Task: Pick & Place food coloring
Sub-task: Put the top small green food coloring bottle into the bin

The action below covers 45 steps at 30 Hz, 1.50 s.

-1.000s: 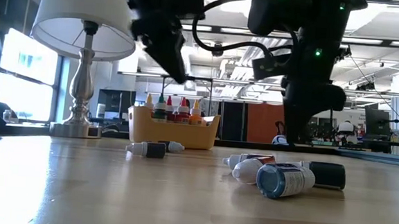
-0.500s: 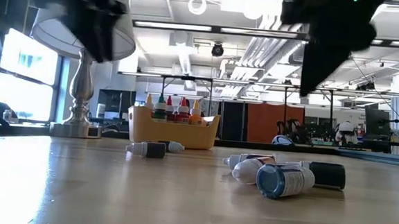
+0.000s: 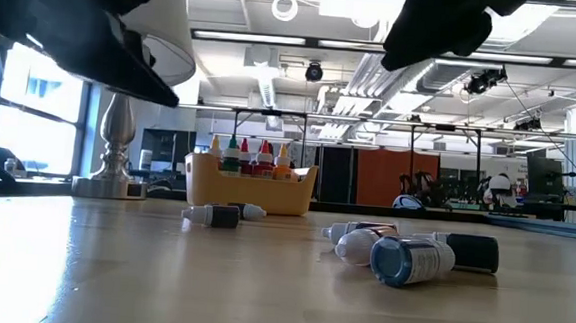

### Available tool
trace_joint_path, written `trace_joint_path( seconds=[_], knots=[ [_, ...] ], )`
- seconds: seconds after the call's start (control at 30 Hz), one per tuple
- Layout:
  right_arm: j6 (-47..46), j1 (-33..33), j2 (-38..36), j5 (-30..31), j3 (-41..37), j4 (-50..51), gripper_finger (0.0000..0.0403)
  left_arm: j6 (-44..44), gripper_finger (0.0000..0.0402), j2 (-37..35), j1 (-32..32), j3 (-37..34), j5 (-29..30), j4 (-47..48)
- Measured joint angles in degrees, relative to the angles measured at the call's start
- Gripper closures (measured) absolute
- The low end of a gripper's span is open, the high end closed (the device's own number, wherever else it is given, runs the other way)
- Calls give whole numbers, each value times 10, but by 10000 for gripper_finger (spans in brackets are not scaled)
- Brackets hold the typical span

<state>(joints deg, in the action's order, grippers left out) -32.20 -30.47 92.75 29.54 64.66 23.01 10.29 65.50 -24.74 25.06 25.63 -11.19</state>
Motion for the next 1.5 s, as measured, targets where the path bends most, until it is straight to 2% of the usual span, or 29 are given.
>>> trace_joint_path(
  seconds=[0.13,0.27,0.37,0.43,0.63,0.73,0.87,1.1,1.5],
  knots=[
    [26,2,5,-6,0,-17,274,0,245,38,16,-12,13,-24],
    [70,11,4,7,0,-19,273,128,245,80,37,-11,10,-32],
    [93,21,2,10,0,-22,274,149,245,108,56,-11,-6,-29],
    [103,27,2,3,0,-21,274,105,245,126,74,-5,-32,-30],
    [99,35,2,-35,0,-19,273,-140,245,171,107,24,-119,-95],
    [99,36,2,-36,0,-18,273,-187,245,190,131,49,-165,-96],
    [117,36,2,-35,0,-18,273,-211,245,226,163,69,-246,-90],
    [117,36,2,-36,0,-17,273,-226,245,292,205,91,-314,-89],
    [117,36,2,-36,0,-17,273,-214,245,328,229,92,-334,-91]
  ],
)
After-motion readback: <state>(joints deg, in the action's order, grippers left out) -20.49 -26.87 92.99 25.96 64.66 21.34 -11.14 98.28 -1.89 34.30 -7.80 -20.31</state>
